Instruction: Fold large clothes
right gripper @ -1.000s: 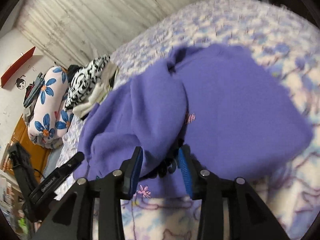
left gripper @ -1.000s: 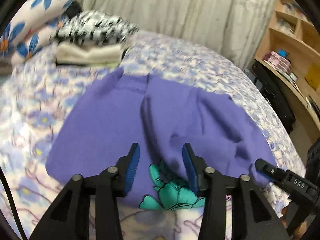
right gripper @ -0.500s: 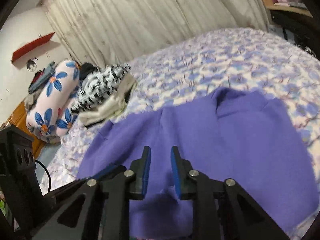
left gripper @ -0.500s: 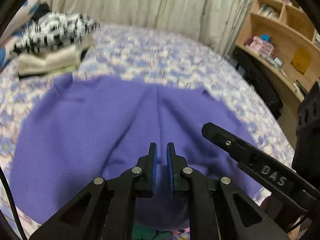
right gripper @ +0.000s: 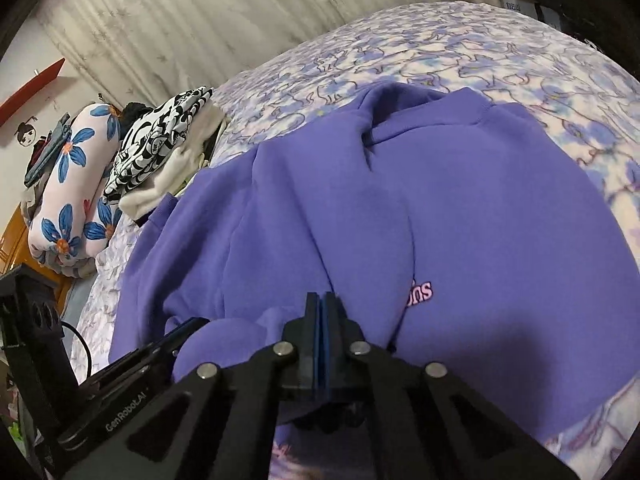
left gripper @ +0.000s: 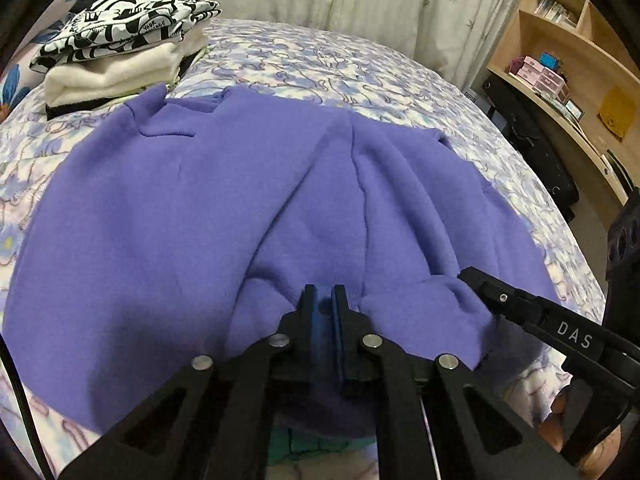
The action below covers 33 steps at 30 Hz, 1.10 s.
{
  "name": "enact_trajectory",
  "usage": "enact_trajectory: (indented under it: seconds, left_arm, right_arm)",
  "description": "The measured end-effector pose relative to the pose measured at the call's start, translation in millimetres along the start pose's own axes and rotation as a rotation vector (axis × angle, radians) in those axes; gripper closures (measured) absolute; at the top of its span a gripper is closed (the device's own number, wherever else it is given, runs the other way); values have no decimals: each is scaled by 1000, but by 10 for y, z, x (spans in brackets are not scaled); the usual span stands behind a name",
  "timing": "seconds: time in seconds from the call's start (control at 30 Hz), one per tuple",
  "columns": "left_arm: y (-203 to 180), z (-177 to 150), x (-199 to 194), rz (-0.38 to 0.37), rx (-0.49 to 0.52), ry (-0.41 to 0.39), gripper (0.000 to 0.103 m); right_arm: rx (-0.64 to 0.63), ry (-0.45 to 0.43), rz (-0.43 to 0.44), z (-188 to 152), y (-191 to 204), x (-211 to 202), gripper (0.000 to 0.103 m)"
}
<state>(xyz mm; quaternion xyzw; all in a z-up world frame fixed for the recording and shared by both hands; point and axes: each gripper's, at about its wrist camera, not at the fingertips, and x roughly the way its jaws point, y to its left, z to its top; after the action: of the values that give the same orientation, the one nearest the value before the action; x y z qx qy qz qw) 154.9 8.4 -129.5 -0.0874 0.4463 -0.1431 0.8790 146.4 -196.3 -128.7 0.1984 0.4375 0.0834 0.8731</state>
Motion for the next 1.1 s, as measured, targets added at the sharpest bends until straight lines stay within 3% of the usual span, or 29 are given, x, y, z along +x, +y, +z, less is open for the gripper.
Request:
enact_trajectory:
  seconds: [0.13,0.23,0.3,0.7,0.9,1.1]
  left_arm:
    - [-70,-6,-203,27,13,-10,90]
    - [-95,-21,-389,49,4,-14,67]
    - [-78,-46,-518,67,-12,-21,45]
    - [-63,-406,-1177,98,-45,-17,44]
    - [5,-588,-1293,72,-64,-7,43]
    - [297,-749,-1206,34,-157,34,41]
  right_arm:
    - [12,0,12,-25,26,-153,100]
    - [7,-7,21,-70,87,-301,100]
    - [0,-12,32,-101,131,-393,100]
    - [-96,1,54,-532,421,-859,100]
    - [-135,6,42,-736,493,-959,100]
    - [-159,18,26,-822,560,-902,100]
